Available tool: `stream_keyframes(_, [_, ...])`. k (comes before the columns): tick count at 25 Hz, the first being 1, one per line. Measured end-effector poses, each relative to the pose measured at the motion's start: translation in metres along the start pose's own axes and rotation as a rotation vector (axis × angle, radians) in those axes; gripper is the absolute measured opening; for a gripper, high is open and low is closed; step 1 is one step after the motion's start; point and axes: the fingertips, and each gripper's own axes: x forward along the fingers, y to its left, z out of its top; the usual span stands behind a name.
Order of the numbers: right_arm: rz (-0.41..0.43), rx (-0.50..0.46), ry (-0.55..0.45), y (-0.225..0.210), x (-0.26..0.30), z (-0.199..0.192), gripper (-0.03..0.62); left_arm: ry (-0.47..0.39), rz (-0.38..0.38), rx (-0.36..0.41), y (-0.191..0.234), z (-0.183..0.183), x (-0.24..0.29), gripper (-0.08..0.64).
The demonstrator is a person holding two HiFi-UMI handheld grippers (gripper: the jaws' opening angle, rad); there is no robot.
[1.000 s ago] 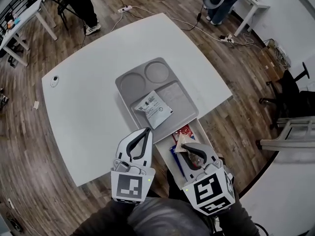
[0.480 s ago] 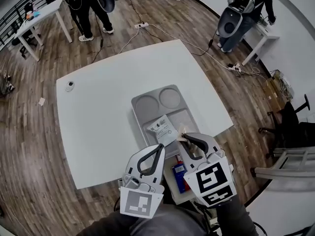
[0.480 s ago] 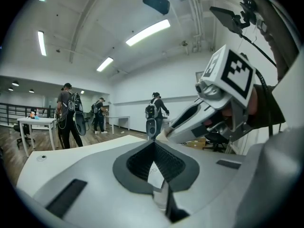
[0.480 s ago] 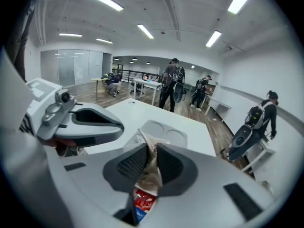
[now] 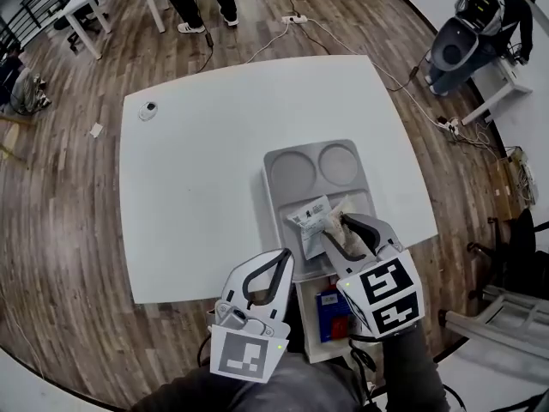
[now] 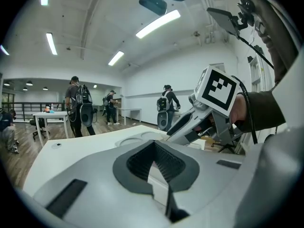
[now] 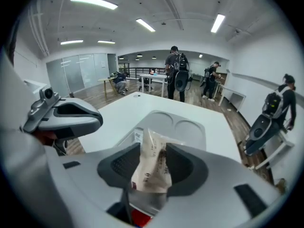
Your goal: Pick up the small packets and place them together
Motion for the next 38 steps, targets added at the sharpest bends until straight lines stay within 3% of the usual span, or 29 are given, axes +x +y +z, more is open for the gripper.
stream_keyframes(1, [0.022,0.008,-0.004,0.003,0.001,-0.001,0.171,0.002,0.006,0.000,-0.001,0.000,0.000,0.000])
stream_keyframes(7, [0.049,0.019,-0.072,0.016,-0.008,0.016,0.195,0.008,0.031,-0.020,0.009,0.000,-0.014,0.000])
stream_keyframes(11, [-0.004,0.016,-0.138,0.010,-0.033,0.032,0.195,0.002,0.041,-0.044,0.017,0.002,-0.020,0.000])
stream_keyframes(15, [-0.059,0.057,-0.146,-0.002,-0.070,0.002,0.195,-0.001,-0.002,-0.037,-0.011,-0.001,-0.012,0.000])
stream_keyframes(20, [-0.088,0.116,-0.104,0.010,-0.086,-0.041,0.195,0.000,-0.073,-0.023,-0.031,-0.009,-0.004,0.000])
stream_keyframes(28, [-0.046,0.182,0.024,0.048,-0.062,-0.102,0.195,0.039,-0.131,-0.038,-0.044,-0.027,0.009,0.000])
stream_keyframes(35, [-0.104,0.182,0.111,0.046,-0.035,-0.126,0.195,0.067,-0.159,-0.023,-0.046,-0.035,0.015,0.000])
stream_keyframes(38, [-0.129,0.184,0.146,0.040,-0.025,-0.131,0.237,0.076,-0.165,-0.021,-0.044,-0.036,0.019,0.000])
